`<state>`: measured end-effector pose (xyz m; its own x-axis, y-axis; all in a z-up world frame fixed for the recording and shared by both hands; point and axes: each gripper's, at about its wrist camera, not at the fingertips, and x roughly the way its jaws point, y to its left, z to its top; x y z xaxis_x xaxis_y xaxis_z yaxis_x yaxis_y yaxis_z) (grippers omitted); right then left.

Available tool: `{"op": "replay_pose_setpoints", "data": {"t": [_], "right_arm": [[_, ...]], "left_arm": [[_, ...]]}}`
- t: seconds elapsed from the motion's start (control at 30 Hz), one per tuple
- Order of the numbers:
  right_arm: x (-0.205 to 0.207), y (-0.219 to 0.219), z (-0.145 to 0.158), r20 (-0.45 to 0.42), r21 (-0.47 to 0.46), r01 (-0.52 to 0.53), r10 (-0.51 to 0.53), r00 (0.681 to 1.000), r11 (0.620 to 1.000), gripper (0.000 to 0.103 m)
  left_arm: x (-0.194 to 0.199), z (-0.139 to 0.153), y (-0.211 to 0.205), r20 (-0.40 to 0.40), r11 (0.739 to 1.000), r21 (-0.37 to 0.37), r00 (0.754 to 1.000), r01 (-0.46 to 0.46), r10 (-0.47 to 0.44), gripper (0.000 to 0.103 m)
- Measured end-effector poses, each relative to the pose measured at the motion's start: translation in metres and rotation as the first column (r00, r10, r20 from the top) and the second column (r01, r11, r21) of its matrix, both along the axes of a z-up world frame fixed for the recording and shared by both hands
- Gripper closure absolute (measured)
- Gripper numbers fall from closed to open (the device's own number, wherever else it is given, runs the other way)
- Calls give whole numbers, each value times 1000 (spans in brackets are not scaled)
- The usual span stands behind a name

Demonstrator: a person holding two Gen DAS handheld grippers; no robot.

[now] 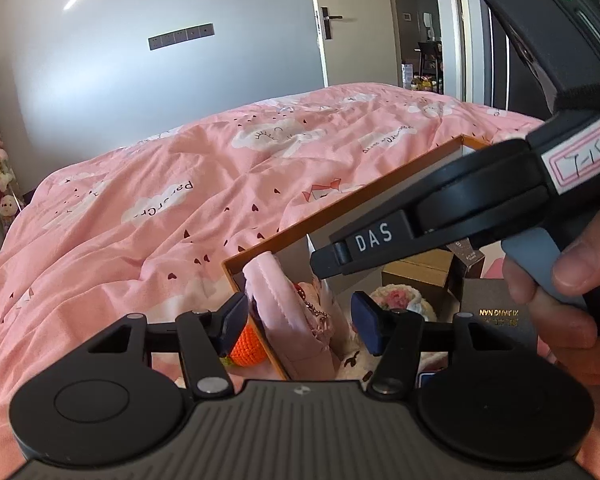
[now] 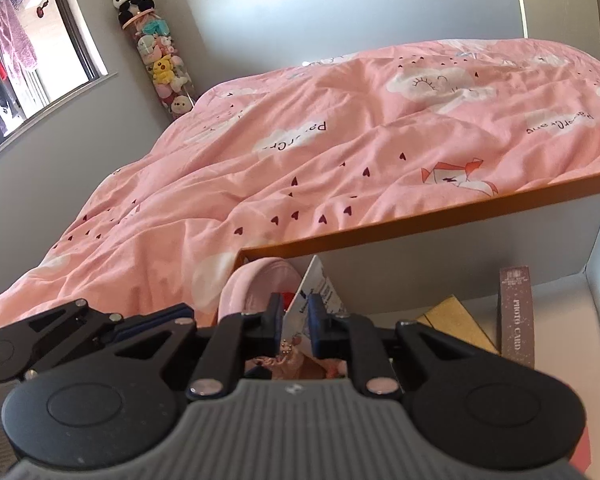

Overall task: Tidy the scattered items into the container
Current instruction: 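Lower the tube and pouch into the orange box and open both grippers, then move both grippers back toward the round mirror and cream box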

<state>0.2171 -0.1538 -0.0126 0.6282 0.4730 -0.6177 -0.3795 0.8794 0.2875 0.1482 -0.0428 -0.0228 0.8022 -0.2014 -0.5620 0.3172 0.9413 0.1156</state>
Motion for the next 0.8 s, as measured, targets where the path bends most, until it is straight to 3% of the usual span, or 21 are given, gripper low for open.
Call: {"op": "replay_pose_setpoints", "data": {"t": [0.17,0.47,0.8], "right_arm": [[-9,2,8,31,-8,11,-11,999,1000,78],[-29,9,16,49,-37,33,-31,998,999,67],[-57,14,23,-28,6,30,-29,999,1000,55]], "left_arm": [[-7,14,13,10,998,-61,999,-35,36,35],[-18,26,27,-9,988,-105,994,-111,110,34],[-29,30,57,-70,972,-130,979,-197,189,31]]}}
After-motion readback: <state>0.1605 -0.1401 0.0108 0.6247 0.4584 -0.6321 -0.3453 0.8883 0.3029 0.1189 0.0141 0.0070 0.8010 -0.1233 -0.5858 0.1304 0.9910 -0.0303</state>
